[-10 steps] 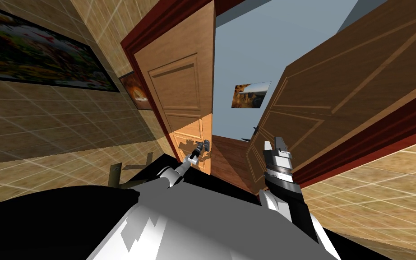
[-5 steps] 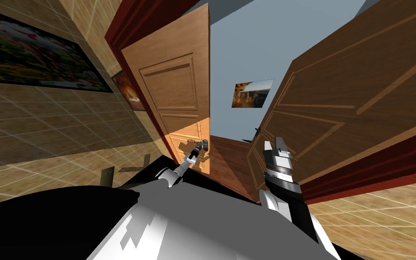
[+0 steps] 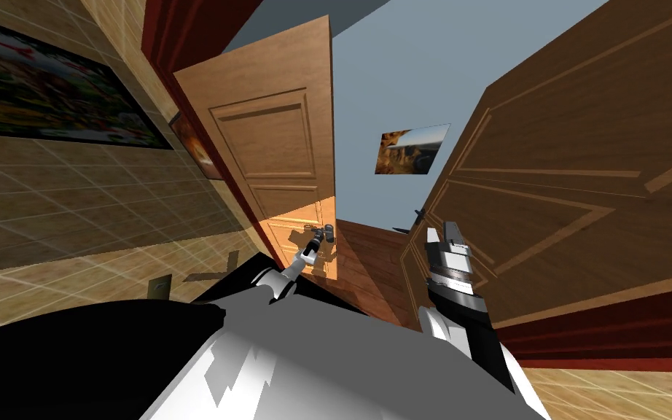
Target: Push the door open
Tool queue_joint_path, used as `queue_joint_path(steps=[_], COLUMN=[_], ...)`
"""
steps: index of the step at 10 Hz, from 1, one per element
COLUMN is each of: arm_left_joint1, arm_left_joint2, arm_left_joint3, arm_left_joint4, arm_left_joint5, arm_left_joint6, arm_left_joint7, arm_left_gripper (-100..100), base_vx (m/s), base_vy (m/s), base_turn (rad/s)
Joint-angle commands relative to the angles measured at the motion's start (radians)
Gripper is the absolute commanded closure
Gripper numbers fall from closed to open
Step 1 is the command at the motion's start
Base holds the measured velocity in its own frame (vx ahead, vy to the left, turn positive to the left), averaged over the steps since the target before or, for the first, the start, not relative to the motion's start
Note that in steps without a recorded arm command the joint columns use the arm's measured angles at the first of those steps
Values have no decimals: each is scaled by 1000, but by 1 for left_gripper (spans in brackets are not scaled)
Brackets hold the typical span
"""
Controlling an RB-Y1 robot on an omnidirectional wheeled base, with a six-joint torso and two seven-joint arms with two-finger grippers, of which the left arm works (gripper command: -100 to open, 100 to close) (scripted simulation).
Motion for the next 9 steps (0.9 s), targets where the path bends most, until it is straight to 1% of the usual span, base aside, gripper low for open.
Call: queue_joint_path(steps=[1,2,3,4,6,7,8,9], arm_left_joint1=[21,21,23,23,24,24,25,26], arm_left_joint2=[18,18,25,25,33,33,38,42], arm_left_joint3=[14,14,41,41,68,68,88,102], arm_left_joint4=[-30,-30,-23,-23,-17,-17,-12,-9], arm_left_joint5=[3,3,10,10,17,17,23,26], arm_left_joint6=[1,1,1,1,0,0,0,0], arm_left_joint7=[-3,-3,-14,-14,-26,-26,-34,-40], arm_left_gripper=[100,100,100,100,100,100,100,100], base_vx=[135,66,138,160,153,126,132,179], base_vy=[-84,-33,-91,-111,-89,-75,-96,-124], base_turn=[26,16,46,57,63,44,40,89])
